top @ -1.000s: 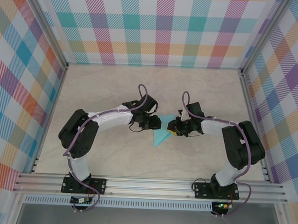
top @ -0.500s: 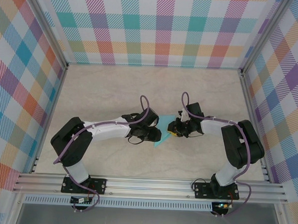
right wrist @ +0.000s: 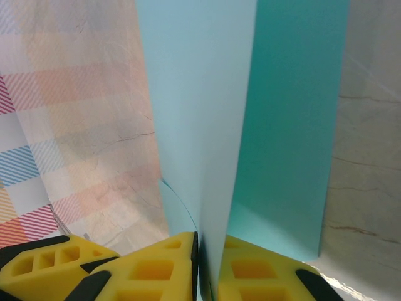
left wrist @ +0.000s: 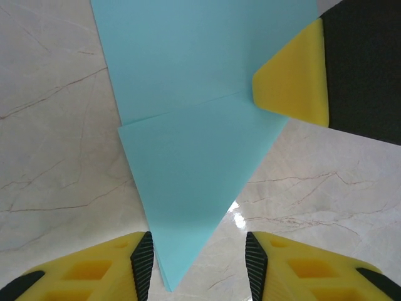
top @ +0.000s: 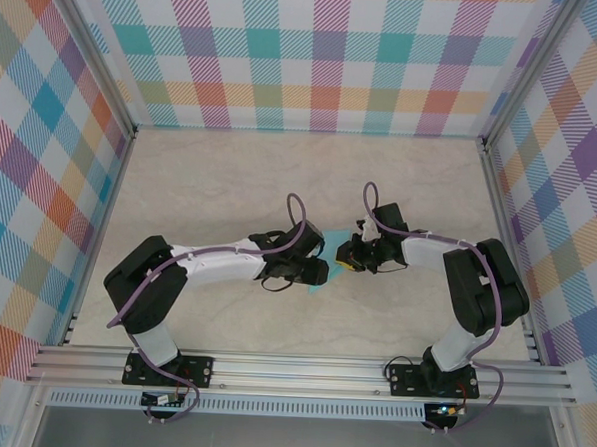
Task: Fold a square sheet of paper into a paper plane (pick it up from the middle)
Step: Third fold the triangle at the center of the table.
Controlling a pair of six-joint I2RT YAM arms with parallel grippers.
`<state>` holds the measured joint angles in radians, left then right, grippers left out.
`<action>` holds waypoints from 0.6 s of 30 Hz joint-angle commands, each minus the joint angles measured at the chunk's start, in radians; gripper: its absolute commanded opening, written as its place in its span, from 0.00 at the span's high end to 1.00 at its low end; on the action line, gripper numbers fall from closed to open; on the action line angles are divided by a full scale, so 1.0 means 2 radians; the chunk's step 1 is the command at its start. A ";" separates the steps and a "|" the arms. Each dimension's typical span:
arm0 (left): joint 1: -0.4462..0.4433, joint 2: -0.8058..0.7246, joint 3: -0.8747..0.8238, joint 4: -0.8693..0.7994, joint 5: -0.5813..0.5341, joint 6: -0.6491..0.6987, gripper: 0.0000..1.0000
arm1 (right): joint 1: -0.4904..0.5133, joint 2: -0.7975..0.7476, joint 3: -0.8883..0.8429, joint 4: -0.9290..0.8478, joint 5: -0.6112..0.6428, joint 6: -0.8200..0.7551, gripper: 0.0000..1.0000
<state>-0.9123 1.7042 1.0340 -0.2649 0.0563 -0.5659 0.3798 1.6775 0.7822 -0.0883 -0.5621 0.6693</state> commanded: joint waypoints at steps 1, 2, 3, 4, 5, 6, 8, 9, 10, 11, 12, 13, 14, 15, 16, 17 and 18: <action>-0.016 0.014 0.009 -0.018 -0.024 0.018 0.53 | 0.001 0.009 0.014 -0.005 -0.007 0.003 0.86; -0.020 0.018 0.014 -0.026 -0.031 0.023 0.52 | 0.001 0.009 0.014 -0.004 -0.007 0.003 0.86; -0.024 0.022 0.017 -0.031 -0.036 0.028 0.51 | 0.001 0.010 0.014 -0.006 -0.006 0.004 0.86; -0.027 0.024 0.023 -0.035 -0.041 0.031 0.51 | 0.001 0.010 0.015 -0.006 -0.005 0.004 0.86; -0.031 0.028 0.028 -0.038 -0.045 0.034 0.51 | 0.001 0.010 0.015 -0.007 -0.004 0.005 0.86; -0.035 0.033 0.034 -0.043 -0.050 0.037 0.50 | 0.001 0.010 0.015 -0.007 -0.005 0.006 0.86; -0.043 0.043 0.046 -0.057 -0.067 0.043 0.50 | 0.001 0.010 0.015 -0.006 -0.006 0.006 0.86; -0.046 0.048 0.051 -0.062 -0.074 0.046 0.50 | 0.001 0.010 0.015 -0.007 -0.006 0.006 0.86; -0.049 0.051 0.054 -0.065 -0.077 0.048 0.50 | 0.001 0.010 0.015 -0.006 -0.007 0.007 0.86; -0.053 0.056 0.060 -0.068 -0.081 0.050 0.50 | 0.001 0.011 0.015 -0.006 -0.007 0.007 0.86; -0.057 0.060 0.064 -0.073 -0.092 0.050 0.50 | 0.001 0.011 0.016 -0.007 -0.007 0.008 0.86; -0.059 0.062 0.068 -0.077 -0.105 0.049 0.50 | 0.002 0.010 0.016 -0.007 -0.007 0.008 0.86; -0.061 0.065 0.070 -0.080 -0.116 0.050 0.50 | 0.001 0.012 0.016 -0.006 -0.007 0.009 0.86; -0.064 0.069 0.073 -0.082 -0.126 0.051 0.50 | 0.001 0.012 0.017 -0.007 -0.009 0.009 0.86; -0.066 0.072 0.074 -0.082 -0.131 0.051 0.50 | 0.002 0.011 0.017 -0.006 -0.009 0.010 0.86; -0.068 0.075 0.075 -0.081 -0.136 0.051 0.50 | 0.001 0.010 0.018 -0.006 -0.009 0.010 0.86; -0.070 0.078 0.076 -0.080 -0.140 0.053 0.50 | 0.001 0.010 0.019 -0.006 -0.010 0.011 0.86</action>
<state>-1.0328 1.8362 1.1599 -0.3893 -0.1493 -0.4805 0.3798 1.6878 0.7879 -0.0917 -0.5625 0.6804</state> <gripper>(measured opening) 0.498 0.142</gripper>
